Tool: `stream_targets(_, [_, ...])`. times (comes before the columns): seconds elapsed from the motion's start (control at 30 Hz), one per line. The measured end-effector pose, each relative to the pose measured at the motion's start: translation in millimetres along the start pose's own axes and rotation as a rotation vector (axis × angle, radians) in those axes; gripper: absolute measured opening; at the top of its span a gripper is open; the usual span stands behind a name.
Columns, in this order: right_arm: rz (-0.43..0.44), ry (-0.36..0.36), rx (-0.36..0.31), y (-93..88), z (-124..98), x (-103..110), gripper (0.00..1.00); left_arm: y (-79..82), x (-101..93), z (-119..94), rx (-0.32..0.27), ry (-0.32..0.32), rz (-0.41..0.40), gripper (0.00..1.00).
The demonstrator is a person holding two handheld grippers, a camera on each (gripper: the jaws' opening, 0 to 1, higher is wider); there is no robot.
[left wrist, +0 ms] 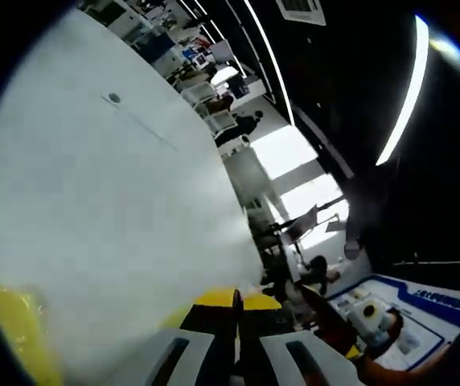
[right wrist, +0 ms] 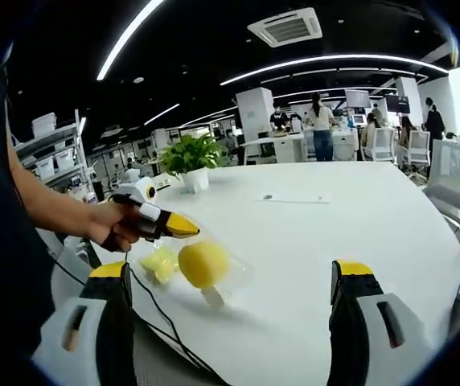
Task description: Compare the silicone blocks by pressing each to a similar depth, holding the contact briefly, and releasing to observe deformation and rebound differences across the visible hardness samples.
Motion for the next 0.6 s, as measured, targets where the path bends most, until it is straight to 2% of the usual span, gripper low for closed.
stream_targets(0.13, [0.001,-0.011,0.016,-5.9,-1,-1,0.97,-1.1,8.9,1,0.001,0.060,0.051,0.00])
stream_targets(0.23, [-0.002,-0.015,0.025,-8.0,-1,-2,0.97,-0.1,15.8,1,-0.018,0.068,0.030,0.00])
stream_targets(0.3, [-0.004,-0.018,0.026,-8.3,-2,-2,0.97,1.7,20.8,1,-0.031,0.098,0.074,0.00])
stream_targets(0.4, [0.001,-0.020,0.026,-9.3,-1,-4,0.97,0.5,27.0,1,-0.028,0.127,0.087,0.00])
stream_targets(0.6, [0.005,-0.020,0.025,-9.1,-1,-3,0.97,-5.5,45.7,1,-0.009,0.236,0.129,0.00])
Point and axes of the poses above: the point that each gripper's makers call its tool centre point, and the gripper's own axes: z roughly forward along the fingers, x roughly to its left, y roughly out of its top, the point moved 7 cm from there along -z, roughly backward along the fingers, and after that the axes turned 8 degrees about z, right-handed, at the moved point
